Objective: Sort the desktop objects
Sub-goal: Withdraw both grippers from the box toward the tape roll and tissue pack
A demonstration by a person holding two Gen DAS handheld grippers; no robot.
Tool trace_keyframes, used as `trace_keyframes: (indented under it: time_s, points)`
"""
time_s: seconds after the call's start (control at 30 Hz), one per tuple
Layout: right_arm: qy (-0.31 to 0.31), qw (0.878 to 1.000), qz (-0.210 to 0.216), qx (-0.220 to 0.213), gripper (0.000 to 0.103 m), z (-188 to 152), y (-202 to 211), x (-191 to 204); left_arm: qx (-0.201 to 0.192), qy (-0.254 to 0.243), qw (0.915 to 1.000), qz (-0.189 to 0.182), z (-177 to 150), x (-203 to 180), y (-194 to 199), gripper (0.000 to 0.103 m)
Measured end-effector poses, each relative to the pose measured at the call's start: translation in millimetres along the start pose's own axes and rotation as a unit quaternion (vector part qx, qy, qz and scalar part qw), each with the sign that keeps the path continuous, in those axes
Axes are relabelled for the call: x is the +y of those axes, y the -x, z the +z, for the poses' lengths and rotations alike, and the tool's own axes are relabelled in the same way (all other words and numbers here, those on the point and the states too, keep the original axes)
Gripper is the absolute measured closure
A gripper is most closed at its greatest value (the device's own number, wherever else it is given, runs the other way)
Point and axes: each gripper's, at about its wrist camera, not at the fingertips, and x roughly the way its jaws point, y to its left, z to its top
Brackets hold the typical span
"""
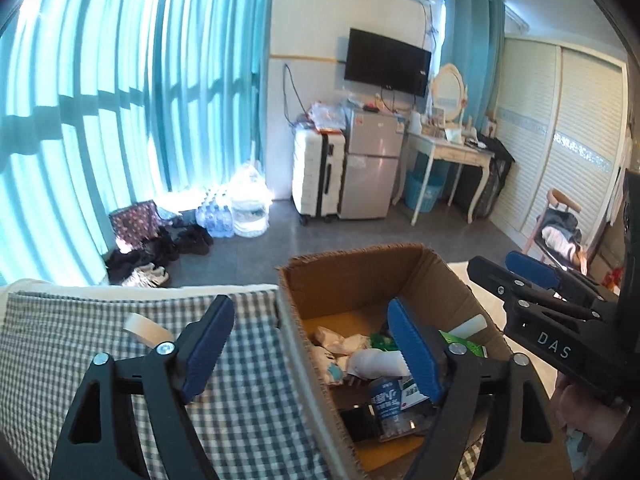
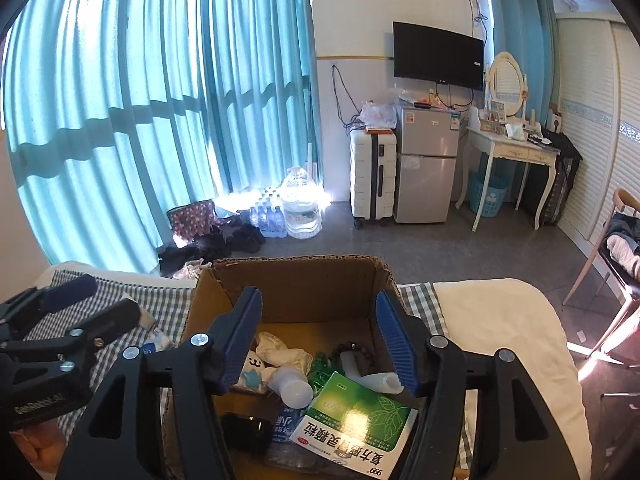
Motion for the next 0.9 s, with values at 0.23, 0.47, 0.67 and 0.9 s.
trace_keyframes:
  time_s: [0.23,0.47,0.67,0.9]
  points:
    - [-0.004,0.999,0.018,-0.047,0.03,9,27,18,-0.038,0.013,0.9986,0.035,8,31,36,0.007]
    - [0.0,0.995,0.053,-0.08,0.014,18,44,45,-0.066,0.036,0.9947,0.07,13,67,67,0.0]
    - [0.02,0.991,0.064,-0.114,0.003,17,62,77,-0.089,0.034,0.9905,0.099,12,88,83,0.0]
    - [0.051,0.986,0.074,-0.138,0.0,15,68,115,-0.098,0.031,0.9854,0.136,8,119,91,0.0]
